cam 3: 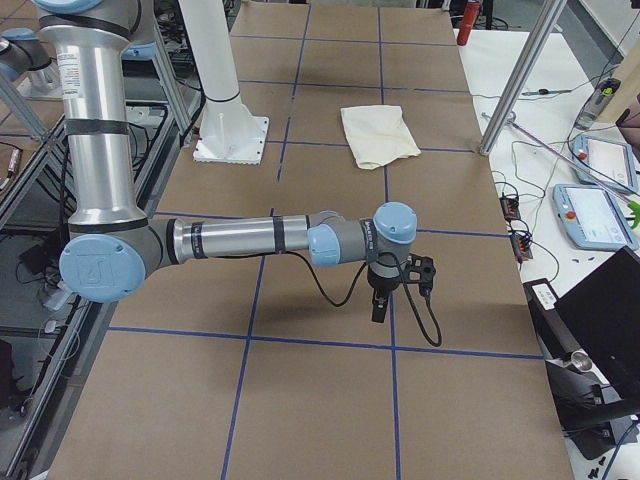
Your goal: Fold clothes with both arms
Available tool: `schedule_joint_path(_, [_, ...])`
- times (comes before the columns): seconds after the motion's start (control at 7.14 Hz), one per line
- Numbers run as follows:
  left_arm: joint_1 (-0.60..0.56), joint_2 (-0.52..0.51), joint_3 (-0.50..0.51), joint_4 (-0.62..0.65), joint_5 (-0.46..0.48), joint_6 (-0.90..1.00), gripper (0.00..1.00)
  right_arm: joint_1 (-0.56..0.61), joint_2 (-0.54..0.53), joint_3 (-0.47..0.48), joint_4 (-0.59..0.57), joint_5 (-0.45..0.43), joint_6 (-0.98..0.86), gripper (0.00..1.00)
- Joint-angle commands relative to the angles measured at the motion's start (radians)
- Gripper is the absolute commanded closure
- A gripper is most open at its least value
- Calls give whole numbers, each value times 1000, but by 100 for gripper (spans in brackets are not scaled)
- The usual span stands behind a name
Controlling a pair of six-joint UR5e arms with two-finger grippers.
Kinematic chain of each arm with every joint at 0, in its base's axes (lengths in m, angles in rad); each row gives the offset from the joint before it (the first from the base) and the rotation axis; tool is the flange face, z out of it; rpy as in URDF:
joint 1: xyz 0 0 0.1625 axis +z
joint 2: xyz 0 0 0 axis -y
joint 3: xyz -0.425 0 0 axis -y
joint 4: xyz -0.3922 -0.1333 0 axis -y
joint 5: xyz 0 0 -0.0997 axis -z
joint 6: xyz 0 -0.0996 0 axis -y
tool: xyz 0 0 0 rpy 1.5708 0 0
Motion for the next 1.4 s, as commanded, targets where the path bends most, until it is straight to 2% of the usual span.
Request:
schedule_joint_path(0.0, [-3, -17, 6, 3, 8, 0, 0, 7, -5, -30, 0, 29, -2, 0])
schedule_joint_path(0.42, [-20, -17, -5, 6, 4, 3, 0, 8, -5, -31, 0, 50, 0, 0])
schedule_joint_path(0.84, [-22, 2, 6, 12, 5, 4, 0, 11, -31, -47, 0, 133, 0, 0])
schedule_joint_path(1.26, [-20, -4, -11, 38, 4, 4, 0, 99, 1, -22, 5, 150, -8, 0])
